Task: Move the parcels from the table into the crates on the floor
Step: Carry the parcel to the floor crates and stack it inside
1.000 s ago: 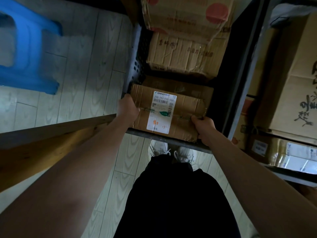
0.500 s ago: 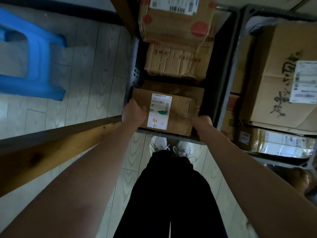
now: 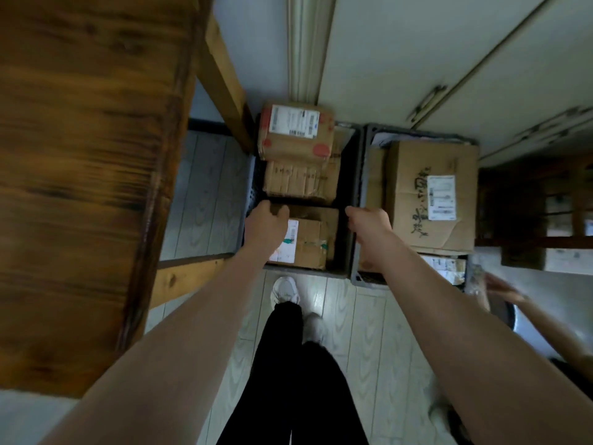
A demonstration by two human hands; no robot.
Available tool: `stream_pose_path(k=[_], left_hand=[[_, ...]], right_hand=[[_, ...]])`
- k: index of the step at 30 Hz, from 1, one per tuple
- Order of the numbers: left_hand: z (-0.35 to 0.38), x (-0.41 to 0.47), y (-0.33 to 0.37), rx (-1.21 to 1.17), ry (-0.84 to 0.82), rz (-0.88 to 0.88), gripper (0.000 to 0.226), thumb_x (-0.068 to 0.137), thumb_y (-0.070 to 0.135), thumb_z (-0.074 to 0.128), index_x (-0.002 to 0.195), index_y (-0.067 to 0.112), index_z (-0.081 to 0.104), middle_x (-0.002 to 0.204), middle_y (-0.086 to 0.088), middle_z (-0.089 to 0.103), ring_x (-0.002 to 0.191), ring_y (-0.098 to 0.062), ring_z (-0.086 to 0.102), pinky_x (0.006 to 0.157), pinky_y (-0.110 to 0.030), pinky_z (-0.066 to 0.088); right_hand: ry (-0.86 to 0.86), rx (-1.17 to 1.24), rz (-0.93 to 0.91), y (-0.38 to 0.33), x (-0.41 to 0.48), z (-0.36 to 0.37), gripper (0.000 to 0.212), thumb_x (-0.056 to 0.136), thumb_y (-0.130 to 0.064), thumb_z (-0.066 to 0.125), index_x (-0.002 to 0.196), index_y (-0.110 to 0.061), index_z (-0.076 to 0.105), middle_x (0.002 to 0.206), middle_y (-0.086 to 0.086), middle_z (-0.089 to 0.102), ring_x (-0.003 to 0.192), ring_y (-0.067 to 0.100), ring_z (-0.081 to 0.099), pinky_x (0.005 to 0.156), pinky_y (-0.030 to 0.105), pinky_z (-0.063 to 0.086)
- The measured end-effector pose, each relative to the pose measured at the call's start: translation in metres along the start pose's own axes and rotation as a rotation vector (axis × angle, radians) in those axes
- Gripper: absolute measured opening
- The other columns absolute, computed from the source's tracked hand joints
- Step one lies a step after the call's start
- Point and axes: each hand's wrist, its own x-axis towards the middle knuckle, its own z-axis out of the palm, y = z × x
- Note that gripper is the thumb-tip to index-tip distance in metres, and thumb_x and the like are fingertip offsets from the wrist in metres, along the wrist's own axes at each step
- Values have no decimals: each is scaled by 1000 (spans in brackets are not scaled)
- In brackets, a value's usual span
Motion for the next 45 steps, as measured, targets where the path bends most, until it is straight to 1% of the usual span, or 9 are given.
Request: stream_pose_path(k=[6, 11, 15, 20, 22, 27, 31, 37, 45], left_hand=[[-61, -66, 53, -93, 24, 106, 24, 98, 32, 47, 84, 14, 52, 74, 4, 50, 75, -16, 51, 58, -26, 38], [-114, -135, 75, -155, 85, 198, 29, 96, 36, 51, 69, 26, 43, 72, 9, 43, 68, -7, 44, 72, -31, 38], [-157, -181, 80, -187, 90, 231, 27, 96, 37, 50, 103, 12, 57, 96, 1, 52, 90, -13, 47, 78, -26, 35], [-212, -216, 78, -325, 156, 235, 44, 94, 40, 54, 119, 4, 61, 114, -3, 61, 111, -23, 56, 83, -28, 42], [-237, -227, 72, -364, 195, 222, 46, 93, 40, 55, 122, 5, 58, 116, -3, 58, 117, -24, 54, 84, -28, 41], [-320, -232, 40, -383, 216, 205, 58, 93, 43, 55, 136, 5, 46, 138, -11, 49, 125, -27, 47, 95, -33, 41], [-395, -228, 1, -405, 257, 208, 58, 94, 41, 54, 140, 9, 42, 140, -11, 46, 126, -26, 46, 93, -33, 40], [-467, -207, -39, -352, 283, 223, 61, 93, 41, 55, 141, 7, 40, 142, -11, 45, 129, -26, 44, 106, -39, 39], [-524, -157, -51, -329, 295, 197, 47, 95, 31, 55, 133, 4, 49, 135, -12, 51, 123, -26, 48, 95, -32, 39]], right_hand=[[-53, 43, -166, -44, -85, -30, 43, 93, -28, 58, 127, -2, 54, 122, 14, 60, 99, 23, 57, 84, 32, 43], [-67, 80, -319, -66, -159, -57, 33, 89, -32, 64, 108, -6, 63, 106, 4, 65, 107, 22, 57, 87, 31, 41], [-74, 79, -418, -76, -207, -71, 39, 89, -36, 63, 116, -7, 62, 121, 7, 63, 115, 25, 56, 94, 33, 41], [-110, 47, -548, -99, -261, -69, 19, 91, -32, 61, 96, -13, 61, 86, 0, 57, 83, 14, 55, 72, 26, 43], [-94, 3, -584, -112, -282, -56, 36, 90, -38, 61, 103, -4, 63, 100, 11, 64, 100, 25, 61, 85, 33, 45], [-146, 13, -667, -139, -331, 9, 50, 89, -39, 62, 122, -2, 55, 113, 12, 61, 107, 23, 57, 91, 36, 40], [-183, 18, -693, -155, -363, 88, 47, 90, -40, 61, 110, 1, 57, 119, 15, 60, 106, 24, 55, 101, 45, 38], [-256, 25, -683, -166, -389, 180, 24, 90, -40, 61, 91, -16, 55, 101, 6, 58, 98, 24, 54, 88, 37, 40], [-242, 6, -628, -195, -374, 250, 50, 91, -37, 60, 127, -4, 51, 118, 7, 56, 112, 24, 53, 98, 39, 39]])
